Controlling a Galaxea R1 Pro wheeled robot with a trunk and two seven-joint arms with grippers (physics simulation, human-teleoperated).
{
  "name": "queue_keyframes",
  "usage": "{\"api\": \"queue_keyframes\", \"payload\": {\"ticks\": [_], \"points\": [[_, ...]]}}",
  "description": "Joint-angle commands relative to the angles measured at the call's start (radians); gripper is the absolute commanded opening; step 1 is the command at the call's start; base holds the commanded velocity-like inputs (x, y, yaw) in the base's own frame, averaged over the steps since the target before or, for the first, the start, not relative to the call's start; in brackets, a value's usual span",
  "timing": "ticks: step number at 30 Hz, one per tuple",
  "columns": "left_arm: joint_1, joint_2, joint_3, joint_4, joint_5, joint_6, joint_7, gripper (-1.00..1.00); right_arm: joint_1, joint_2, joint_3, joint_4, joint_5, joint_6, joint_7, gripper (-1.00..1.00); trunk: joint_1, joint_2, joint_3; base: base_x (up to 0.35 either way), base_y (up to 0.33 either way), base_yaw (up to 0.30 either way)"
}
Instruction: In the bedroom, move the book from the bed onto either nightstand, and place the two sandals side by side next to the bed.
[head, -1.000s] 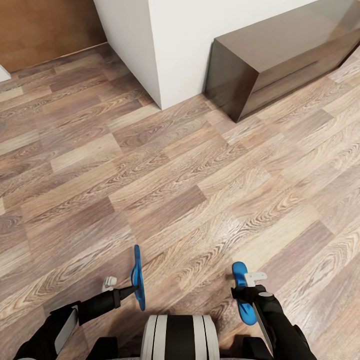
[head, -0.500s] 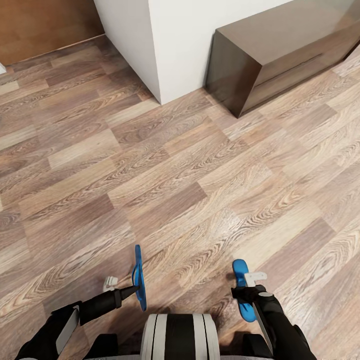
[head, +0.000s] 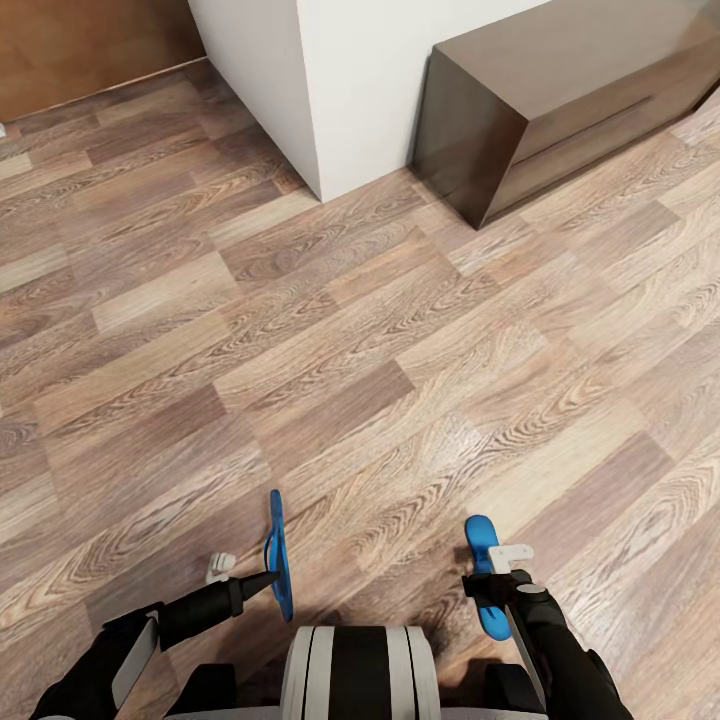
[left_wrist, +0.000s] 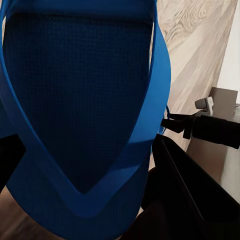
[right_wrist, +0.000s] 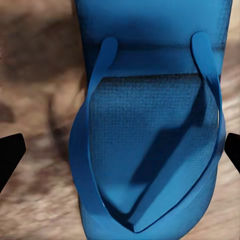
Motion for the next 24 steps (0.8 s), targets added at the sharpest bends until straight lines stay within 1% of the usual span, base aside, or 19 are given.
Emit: {"api": "queue_keyframes", "payload": {"ticks": [1, 4, 24], "points": [[0.0, 0.0, 0.0, 0.0, 0.003, 0.009, -0.004, -1.0, 0.0, 0.001, -0.004, -0.002, 0.01, 0.004, 0.008, 1.0, 0.0, 0.0, 0.0, 0.0, 0.0, 0.0], [0.0, 0.0, 0.0, 0.0, 0.003, 0.009, -0.004, -1.0, 0.0, 0.001, -0.005, -0.002, 0.01, 0.004, 0.008, 1.0, 0.001, -0.001, -0.012, 0.0, 0.0, 0.0], [0.0, 0.0, 0.0, 0.0, 0.003, 0.009, -0.004, -1.0, 0.0, 0.001, -0.006, -0.002, 0.009, 0.004, 0.008, 1.0, 0.001, -0.001, -0.012, 0.0, 0.0, 0.0]]}}
